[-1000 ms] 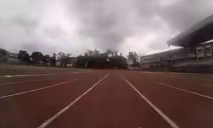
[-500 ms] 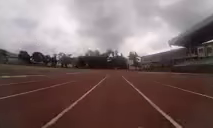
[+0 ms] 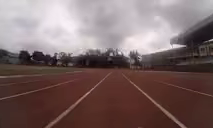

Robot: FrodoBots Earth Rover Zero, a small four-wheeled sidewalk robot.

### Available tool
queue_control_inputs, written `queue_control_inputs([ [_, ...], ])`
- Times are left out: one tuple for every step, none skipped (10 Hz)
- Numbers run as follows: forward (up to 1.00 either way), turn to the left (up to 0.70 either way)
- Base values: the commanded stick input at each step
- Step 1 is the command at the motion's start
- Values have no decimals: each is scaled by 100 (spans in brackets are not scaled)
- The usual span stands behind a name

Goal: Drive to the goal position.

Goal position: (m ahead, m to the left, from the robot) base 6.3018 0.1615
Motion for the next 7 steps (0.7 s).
queue_control_inputs([
  [70, 0],
  [70, 0],
  [70, 0],
  [70, 0],
  [70, 0],
  [70, 0],
  [70, 0],
])
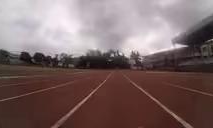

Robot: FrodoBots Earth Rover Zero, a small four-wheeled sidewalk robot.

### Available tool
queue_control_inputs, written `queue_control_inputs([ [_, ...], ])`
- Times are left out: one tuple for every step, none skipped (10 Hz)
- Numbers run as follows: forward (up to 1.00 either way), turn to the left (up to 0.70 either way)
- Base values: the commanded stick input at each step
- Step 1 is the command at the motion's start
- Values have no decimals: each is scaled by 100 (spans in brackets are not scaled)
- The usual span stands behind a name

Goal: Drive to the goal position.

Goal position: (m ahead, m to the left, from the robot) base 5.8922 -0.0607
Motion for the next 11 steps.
queue_control_inputs([
  [70, 0],
  [70, 0],
  [70, 0],
  [70, 0],
  [70, 0],
  [70, 0],
  [70, 0],
  [70, 0],
  [70, 0],
  [70, 0],
  [70, 0],
])
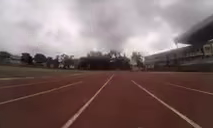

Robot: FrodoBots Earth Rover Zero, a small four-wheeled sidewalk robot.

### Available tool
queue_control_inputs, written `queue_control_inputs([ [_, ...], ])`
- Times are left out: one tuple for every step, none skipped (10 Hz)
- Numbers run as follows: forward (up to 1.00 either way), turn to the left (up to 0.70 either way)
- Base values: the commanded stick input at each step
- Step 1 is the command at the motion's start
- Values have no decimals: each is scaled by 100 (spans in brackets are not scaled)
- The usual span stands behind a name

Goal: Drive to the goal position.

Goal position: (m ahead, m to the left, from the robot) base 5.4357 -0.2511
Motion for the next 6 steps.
queue_control_inputs([
  [70, 0],
  [70, 0],
  [70, 0],
  [70, 0],
  [70, 0],
  [70, 0],
])
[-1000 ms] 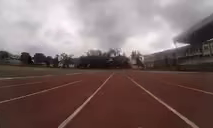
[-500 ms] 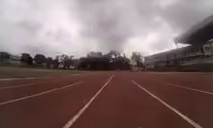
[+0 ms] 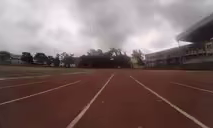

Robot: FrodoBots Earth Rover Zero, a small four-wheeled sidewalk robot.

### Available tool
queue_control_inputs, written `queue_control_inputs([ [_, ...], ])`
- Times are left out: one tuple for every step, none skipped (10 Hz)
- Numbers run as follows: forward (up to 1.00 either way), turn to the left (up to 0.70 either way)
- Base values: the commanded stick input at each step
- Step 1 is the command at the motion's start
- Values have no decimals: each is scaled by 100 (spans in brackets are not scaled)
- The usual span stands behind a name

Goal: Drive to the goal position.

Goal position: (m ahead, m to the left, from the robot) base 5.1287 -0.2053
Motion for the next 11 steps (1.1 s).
queue_control_inputs([
  [70, 0],
  [70, 0],
  [70, 0],
  [70, 0],
  [70, 0],
  [70, 0],
  [70, 0],
  [70, 0],
  [70, 0],
  [70, -35],
  [70, -35],
])
